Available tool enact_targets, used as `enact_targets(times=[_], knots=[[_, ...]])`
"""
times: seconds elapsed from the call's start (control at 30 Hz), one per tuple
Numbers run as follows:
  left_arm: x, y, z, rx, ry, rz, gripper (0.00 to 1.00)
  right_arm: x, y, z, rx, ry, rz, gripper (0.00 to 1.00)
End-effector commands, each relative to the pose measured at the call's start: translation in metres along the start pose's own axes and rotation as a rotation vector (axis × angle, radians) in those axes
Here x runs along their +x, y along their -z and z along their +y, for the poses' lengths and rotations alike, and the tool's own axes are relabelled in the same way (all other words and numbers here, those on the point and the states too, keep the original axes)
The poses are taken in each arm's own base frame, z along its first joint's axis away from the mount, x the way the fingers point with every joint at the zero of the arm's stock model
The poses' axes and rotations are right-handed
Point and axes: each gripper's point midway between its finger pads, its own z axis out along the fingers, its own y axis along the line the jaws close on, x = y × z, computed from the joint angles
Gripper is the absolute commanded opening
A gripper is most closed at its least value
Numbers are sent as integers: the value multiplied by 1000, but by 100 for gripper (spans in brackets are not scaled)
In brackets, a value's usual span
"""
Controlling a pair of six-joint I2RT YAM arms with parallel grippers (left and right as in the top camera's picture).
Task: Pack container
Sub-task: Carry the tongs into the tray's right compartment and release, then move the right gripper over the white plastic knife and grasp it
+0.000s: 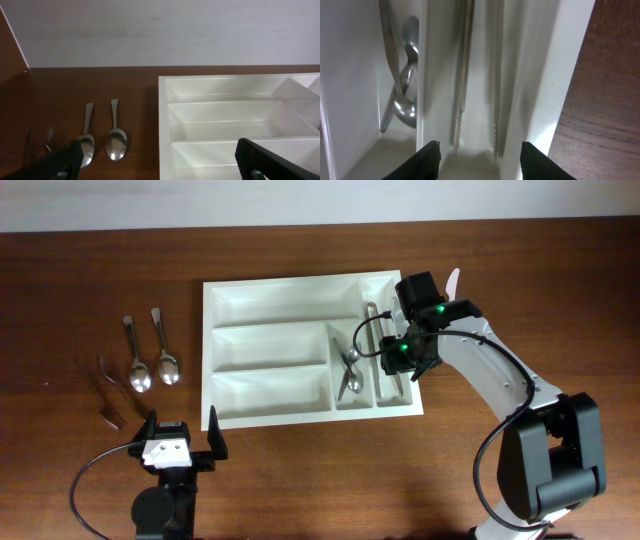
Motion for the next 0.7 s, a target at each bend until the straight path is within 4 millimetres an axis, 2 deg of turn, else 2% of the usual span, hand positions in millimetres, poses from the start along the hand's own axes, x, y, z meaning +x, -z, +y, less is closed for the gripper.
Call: enact_targets(times=[0.0,0.13,0.23,0.37,0.43,0.53,0.67], knots=[[2,0,0,-1,-19,0,99,-15,8,-3,3,-15,-40,52],[2,0,0,-1,-19,0,99,-48,42,-30,110,-48,-131,52],[2,0,0,-1,-19,0,99,-73,80,-57,227,-85,-209,50],[2,0,0,-1,-19,0,99,-97,119,-79,294,-126,-306,49],[2,0,0,-1,-19,0,99,-106,130,-89,305,-148,-349,49],[2,0,0,-1,-19,0,99,-111,132,-102,314,-174,-372,50],[2,0,0,-1,-19,-1,99,-118,121,-121,327,-205,-376,55]])
